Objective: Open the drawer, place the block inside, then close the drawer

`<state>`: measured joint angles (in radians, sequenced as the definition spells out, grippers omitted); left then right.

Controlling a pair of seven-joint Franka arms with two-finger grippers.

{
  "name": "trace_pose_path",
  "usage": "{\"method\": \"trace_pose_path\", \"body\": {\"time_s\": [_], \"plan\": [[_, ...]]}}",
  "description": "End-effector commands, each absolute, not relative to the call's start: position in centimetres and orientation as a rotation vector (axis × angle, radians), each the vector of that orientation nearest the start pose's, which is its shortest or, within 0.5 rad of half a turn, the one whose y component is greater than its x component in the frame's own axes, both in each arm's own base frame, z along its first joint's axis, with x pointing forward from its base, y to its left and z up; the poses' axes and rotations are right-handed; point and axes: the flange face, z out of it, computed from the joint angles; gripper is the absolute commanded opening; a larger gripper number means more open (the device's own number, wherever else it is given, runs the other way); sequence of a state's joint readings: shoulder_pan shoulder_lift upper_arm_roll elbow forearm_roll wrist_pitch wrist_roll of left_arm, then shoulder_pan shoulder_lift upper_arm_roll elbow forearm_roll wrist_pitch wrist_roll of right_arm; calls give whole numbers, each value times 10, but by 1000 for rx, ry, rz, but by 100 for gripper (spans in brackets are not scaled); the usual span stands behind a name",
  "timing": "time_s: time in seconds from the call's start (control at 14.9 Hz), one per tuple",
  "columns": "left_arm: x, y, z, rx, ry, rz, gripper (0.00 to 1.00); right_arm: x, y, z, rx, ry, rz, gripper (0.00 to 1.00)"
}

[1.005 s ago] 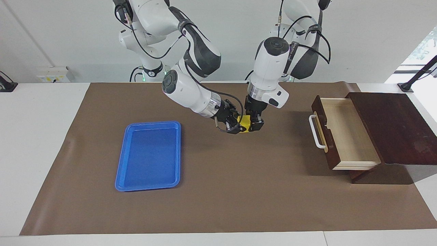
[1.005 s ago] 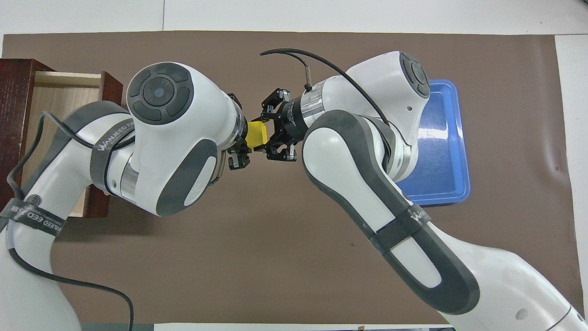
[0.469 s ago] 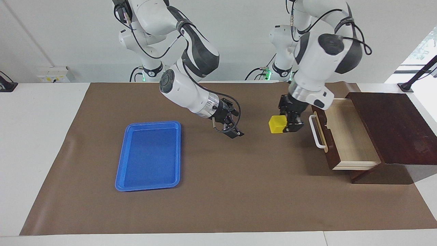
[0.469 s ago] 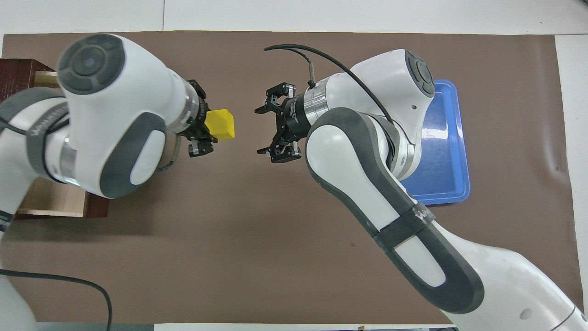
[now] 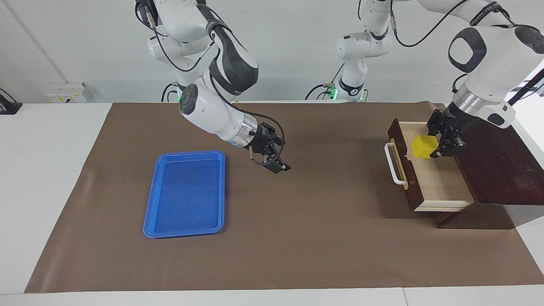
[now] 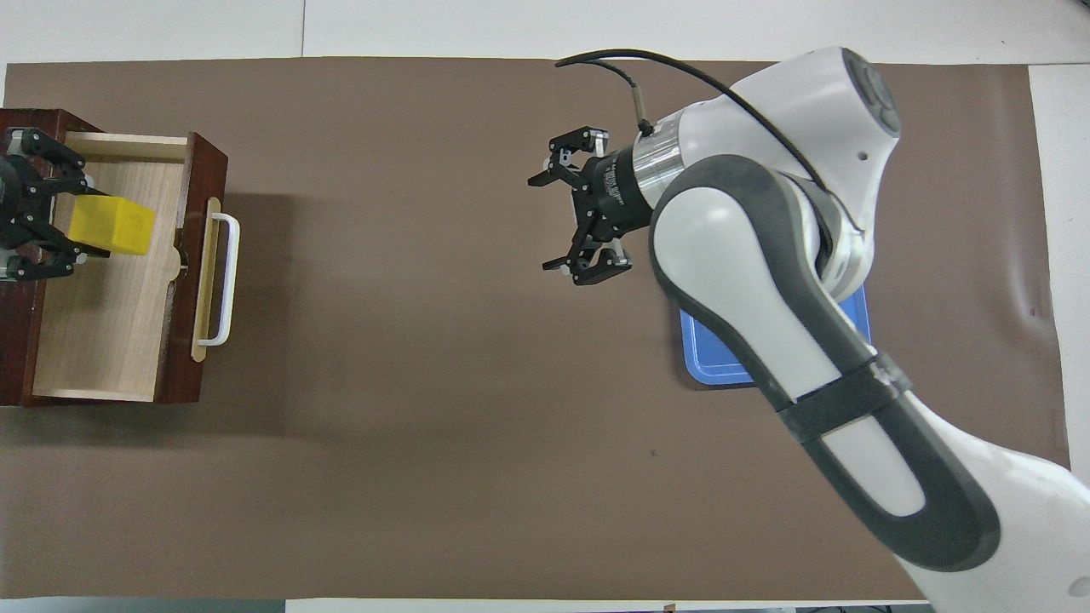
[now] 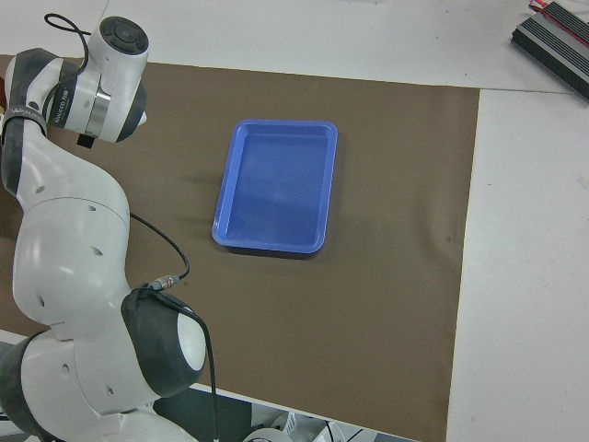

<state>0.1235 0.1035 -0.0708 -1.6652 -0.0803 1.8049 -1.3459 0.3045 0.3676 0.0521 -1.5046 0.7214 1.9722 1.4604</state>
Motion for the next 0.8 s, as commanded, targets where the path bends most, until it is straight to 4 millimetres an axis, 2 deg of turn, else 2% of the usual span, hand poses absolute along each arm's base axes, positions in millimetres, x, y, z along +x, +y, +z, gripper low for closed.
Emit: {"method": "trace_pose_path", "body": {"time_s": [0.0, 0.27, 0.33, 0.4, 0.47, 0.54, 0.67, 0.74], "plan": [[589, 30, 498, -2473, -1975, -30, 0, 628, 218, 501, -2189, 1414, 566, 100], [581, 50, 471, -2440, -2018, -41, 0, 615, 162, 514, -2546, 1006, 464, 100], [581, 54, 470, -2436, -2028, -49, 55, 610, 148, 519, -2645, 880, 428, 100], [583, 51, 473, -2437, -2026, -47, 100, 605, 137, 525, -2731, 753, 395, 100], [585, 42, 476, -2442, -2012, -32, 100, 601, 126, 529, -2785, 662, 379, 100], [590, 24, 486, -2452, -1992, -16, 100, 598, 117, 535, -2838, 564, 357, 100], [601, -32, 499, -2412, -2049, -16, 100, 592, 92, 548, -2944, 372, 287, 100], [600, -57, 499, -2410, -2050, -17, 100, 590, 75, 553, -2993, 238, 262, 100]]}}
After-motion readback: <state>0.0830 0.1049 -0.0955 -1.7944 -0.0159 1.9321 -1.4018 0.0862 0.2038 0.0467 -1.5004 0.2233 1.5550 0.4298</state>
